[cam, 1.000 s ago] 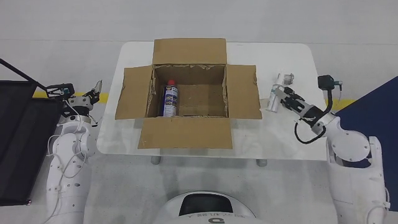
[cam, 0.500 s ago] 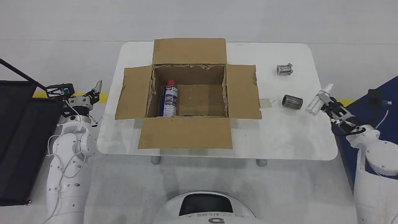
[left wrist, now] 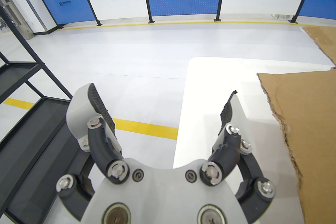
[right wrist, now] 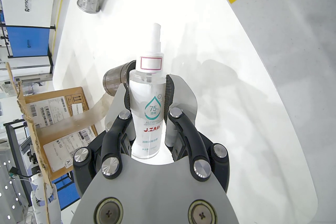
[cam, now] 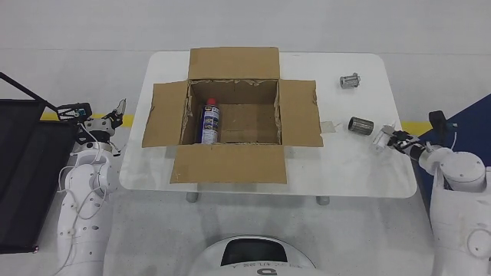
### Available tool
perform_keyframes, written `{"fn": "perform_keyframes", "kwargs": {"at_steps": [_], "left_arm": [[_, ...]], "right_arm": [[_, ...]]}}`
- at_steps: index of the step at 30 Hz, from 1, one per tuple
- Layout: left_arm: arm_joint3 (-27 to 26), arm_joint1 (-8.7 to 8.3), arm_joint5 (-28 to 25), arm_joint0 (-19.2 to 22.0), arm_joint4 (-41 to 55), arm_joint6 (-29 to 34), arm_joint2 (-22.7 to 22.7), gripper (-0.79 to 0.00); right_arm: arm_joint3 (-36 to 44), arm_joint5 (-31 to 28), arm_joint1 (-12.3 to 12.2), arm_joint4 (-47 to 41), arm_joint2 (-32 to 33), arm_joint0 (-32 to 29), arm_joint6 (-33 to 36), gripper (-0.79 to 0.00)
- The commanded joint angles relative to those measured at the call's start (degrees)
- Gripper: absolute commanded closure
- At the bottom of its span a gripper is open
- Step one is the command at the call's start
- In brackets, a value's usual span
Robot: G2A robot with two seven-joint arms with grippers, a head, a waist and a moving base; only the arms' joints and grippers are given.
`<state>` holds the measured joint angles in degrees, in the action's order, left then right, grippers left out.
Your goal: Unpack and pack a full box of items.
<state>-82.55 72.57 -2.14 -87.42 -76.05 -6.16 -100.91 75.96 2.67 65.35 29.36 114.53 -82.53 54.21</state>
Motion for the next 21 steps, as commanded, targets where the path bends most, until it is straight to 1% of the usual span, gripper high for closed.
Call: {"fn": "perform_keyframes", "kwargs": {"at_steps": [1, 8, 10, 12, 14, 16, 18, 19, 21], "left_arm": [[0.0, 0.0, 0.0, 0.0, 0.0, 0.0, 0.0, -0.785], [0.0, 0.0, 0.0, 0.0, 0.0, 0.0, 0.0, -0.785], [0.0, 0.0, 0.0, 0.0, 0.0, 0.0, 0.0, -0.785], [0.0, 0.0, 0.0, 0.0, 0.0, 0.0, 0.0, -0.785], [0.0, 0.0, 0.0, 0.0, 0.0, 0.0, 0.0, -0.785], [0.0, 0.0, 0.0, 0.0, 0.0, 0.0, 0.0, -0.785], [0.0, 0.0, 0.0, 0.0, 0.0, 0.0, 0.0, -0.785], [0.0, 0.0, 0.0, 0.0, 0.0, 0.0, 0.0, -0.785], [0.0, 0.0, 0.0, 0.0, 0.0, 0.0, 0.0, -0.785]], "right_arm": [[-1.0, 0.3, -0.2, 0.6, -0.3, 0.4, 0.0, 0.0], [-3.3, 0.4, -0.7, 0.8, -1.2, 1.3, 0.3, 0.0], [-3.6, 0.5, -0.8, 0.8, -1.6, 1.4, 0.3, -0.083], [-3.7, 0.8, -0.9, 0.9, -1.9, 1.5, 0.3, -0.083], [-3.8, 1.0, -1.0, 1.0, -2.3, 1.5, 0.3, -0.111], [-3.9, 1.1, -1.1, 0.9, -2.6, 1.5, 0.2, -0.163], [-3.9, 1.4, -1.2, 0.9, -2.7, 1.6, 0.1, -0.256], [-3.8, 1.5, -1.3, 0.7, -2.8, 1.5, 0.2, -0.286], [-3.6, 1.6, -1.4, 0.5, -2.9, 1.4, 0.2, -0.296]]}}
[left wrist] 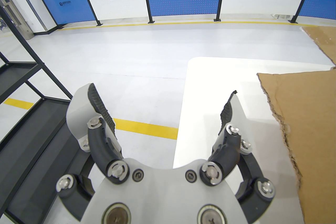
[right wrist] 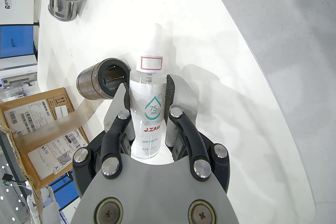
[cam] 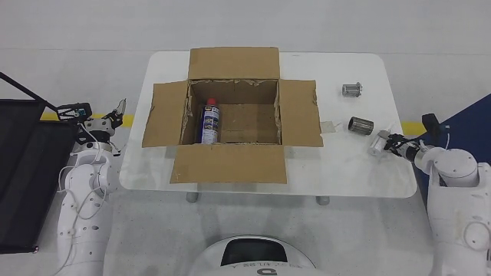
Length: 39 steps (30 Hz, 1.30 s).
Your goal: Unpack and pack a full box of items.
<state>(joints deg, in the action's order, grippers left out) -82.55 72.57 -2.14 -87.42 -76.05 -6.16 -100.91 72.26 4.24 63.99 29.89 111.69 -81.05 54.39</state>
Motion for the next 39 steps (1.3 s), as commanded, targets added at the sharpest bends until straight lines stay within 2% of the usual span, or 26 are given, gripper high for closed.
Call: {"fn": "perform_keyframes", "kwargs": {"at_steps": [1, 11, 19, 20, 22, 24, 25, 29, 34, 39], "left_arm": [[0.0, 0.0, 0.0, 0.0, 0.0, 0.0, 0.0, -0.785], [0.0, 0.0, 0.0, 0.0, 0.0, 0.0, 0.0, -0.785], [0.0, 0.0, 0.0, 0.0, 0.0, 0.0, 0.0, -0.785], [0.0, 0.0, 0.0, 0.0, 0.0, 0.0, 0.0, -0.785], [0.0, 0.0, 0.0, 0.0, 0.0, 0.0, 0.0, -0.785], [0.0, 0.0, 0.0, 0.0, 0.0, 0.0, 0.0, -0.785], [0.0, 0.0, 0.0, 0.0, 0.0, 0.0, 0.0, -0.785], [0.0, 0.0, 0.0, 0.0, 0.0, 0.0, 0.0, -0.785], [0.0, 0.0, 0.0, 0.0, 0.0, 0.0, 0.0, -0.785], [0.0, 0.0, 0.0, 0.0, 0.0, 0.0, 0.0, -0.785]], "right_arm": [[0.2, 0.2, -0.1, -0.3, 0.0, -0.1, 0.0, -0.292], [0.6, 0.8, -0.5, -1.0, -1.0, -0.4, -0.6, -0.302], [1.6, 0.4, -0.8, -3.2, -0.7, -1.3, -1.8, -0.345], [2.0, 0.1, -0.8, -3.7, -0.6, -1.5, -2.1, -0.379], [3.0, -0.8, -0.9, -5.3, 0.0, -2.2, -3.1, -0.585], [4.4, -1.9, -0.8, -7.3, 0.8, -3.3, -4.2, -0.61], [5.3, -2.4, -0.8, -8.5, 1.3, -3.9, -4.9, -0.656], [9.5, -4.1, -0.6, -12.8, 3.0, -7.1, -7.5, -0.754], [14.6, -8.3, -0.1, -20.0, 4.6, -11.0, -11.1, -0.785], [19.4, -17.5, 0.7, -30.6, 5.6, -15.2, -13.6, -0.785]]}}
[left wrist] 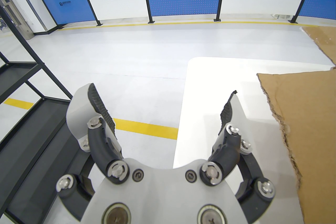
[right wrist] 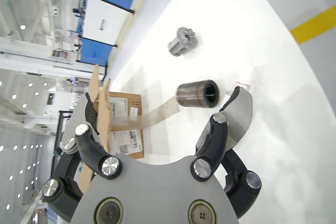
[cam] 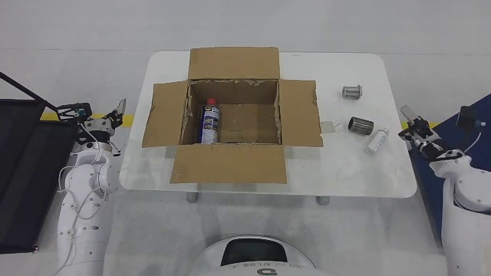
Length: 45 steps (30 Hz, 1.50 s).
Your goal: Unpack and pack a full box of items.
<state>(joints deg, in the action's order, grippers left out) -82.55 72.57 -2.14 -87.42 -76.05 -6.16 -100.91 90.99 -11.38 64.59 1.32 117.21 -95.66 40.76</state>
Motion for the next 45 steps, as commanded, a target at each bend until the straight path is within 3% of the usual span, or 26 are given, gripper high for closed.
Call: {"fn": "perform_keyframes", "kwargs": {"at_steps": [1, 9, 10, 28, 32, 35, 45], "left_arm": [[0.0, 0.0, 0.0, 0.0, 0.0, 0.0, 0.0, -0.785], [0.0, 0.0, 0.0, 0.0, 0.0, 0.0, 0.0, -0.785], [0.0, 0.0, 0.0, 0.0, 0.0, 0.0, 0.0, -0.785], [0.0, 0.0, 0.0, 0.0, 0.0, 0.0, 0.0, -0.785], [0.0, 0.0, 0.0, 0.0, 0.0, 0.0, 0.0, -0.785], [0.0, 0.0, 0.0, 0.0, 0.0, 0.0, 0.0, -0.785], [0.0, 0.0, 0.0, 0.0, 0.0, 0.0, 0.0, -0.785]], "right_arm": [[1.6, -3.8, 0.2, -3.9, 0.1, -1.2, 0.0, -0.785], [5.7, -16.4, 0.2, -16.6, -1.6, -1.7, 7.7, -0.785], [5.8, -16.6, 0.0, -17.7, -2.1, -1.3, 10.0, -0.785], [5.9, -15.5, 0.1, -18.8, -2.8, -1.3, 10.0, -0.785], [11.4, -18.8, 0.4, -19.5, -8.7, -0.4, 11.2, -0.785], [15.5, -17.7, 0.5, -18.7, -14.5, 2.3, 11.7, -0.785], [17.7, -3.7, 2.1, 0.0, -38.9, 18.2, 4.3, -0.785]]}}
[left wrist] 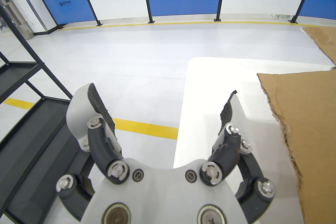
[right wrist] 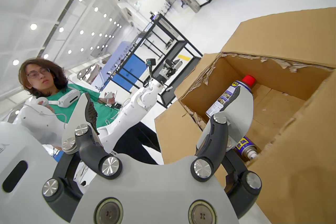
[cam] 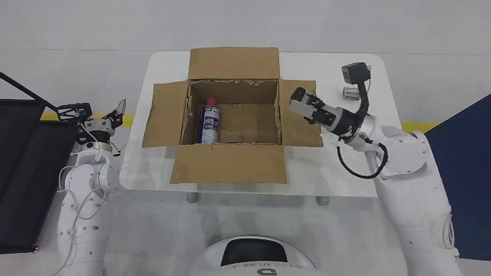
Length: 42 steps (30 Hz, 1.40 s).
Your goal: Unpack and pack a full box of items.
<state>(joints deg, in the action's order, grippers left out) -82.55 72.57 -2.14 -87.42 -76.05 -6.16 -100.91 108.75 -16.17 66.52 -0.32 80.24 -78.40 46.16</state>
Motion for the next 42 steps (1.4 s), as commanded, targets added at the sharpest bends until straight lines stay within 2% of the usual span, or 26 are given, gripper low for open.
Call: {"fn": "perform_keyframes", "kwargs": {"at_steps": [1, 4, 14, 16, 18, 20, 22, 25, 30, 34, 37, 42], "left_arm": [[0.0, 0.0, 0.0, 0.0, 0.0, 0.0, 0.0, -0.785], [0.0, 0.0, 0.0, 0.0, 0.0, 0.0, 0.0, -0.785], [0.0, 0.0, 0.0, 0.0, 0.0, 0.0, 0.0, -0.785], [0.0, 0.0, 0.0, 0.0, 0.0, 0.0, 0.0, -0.785], [0.0, 0.0, 0.0, 0.0, 0.0, 0.0, 0.0, -0.785], [0.0, 0.0, 0.0, 0.0, 0.0, 0.0, 0.0, -0.785], [0.0, 0.0, 0.0, 0.0, 0.0, 0.0, 0.0, -0.785], [0.0, 0.0, 0.0, 0.0, 0.0, 0.0, 0.0, -0.785], [0.0, 0.0, 0.0, 0.0, 0.0, 0.0, 0.0, -0.785], [0.0, 0.0, 0.0, 0.0, 0.0, 0.0, 0.0, -0.785], [0.0, 0.0, 0.0, 0.0, 0.0, 0.0, 0.0, -0.785], [0.0, 0.0, 0.0, 0.0, 0.0, 0.0, 0.0, -0.785]], "right_arm": [[0.0, 2.3, 0.3, 3.1, -3.5, 1.6, -2.4, -0.785], [0.9, 6.0, 0.7, 5.5, -5.9, 2.2, -5.7, -0.785], [0.9, 6.0, 0.7, 5.5, -5.9, 2.2, -5.7, -0.785], [0.4, 8.3, 0.6, 8.4, -6.4, 2.5, -5.8, -0.785], [0.5, 14.7, 0.7, 16.9, -11.0, 6.8, -1.2, -0.785], [-2.0, 19.8, 1.3, 20.9, -15.5, 12.4, 2.7, -0.785], [-5.3, 22.1, 2.1, 21.4, -19.5, 17.7, 5.6, -0.785], [-10.0, 25.1, 3.2, 27.2, -26.0, 24.3, 8.1, -0.785], [-17.2, 23.5, 5.6, 29.8, -35.2, 31.8, 11.0, -0.785], [-22.7, 24.4, 7.7, 33.9, -40.9, 36.5, 10.4, -0.785], [-24.5, 26.5, 8.5, 36.7, -42.3, 38.4, 9.7, -0.785], [-24.5, 26.5, 8.5, 36.7, -42.3, 38.4, 9.7, -0.785]]}}
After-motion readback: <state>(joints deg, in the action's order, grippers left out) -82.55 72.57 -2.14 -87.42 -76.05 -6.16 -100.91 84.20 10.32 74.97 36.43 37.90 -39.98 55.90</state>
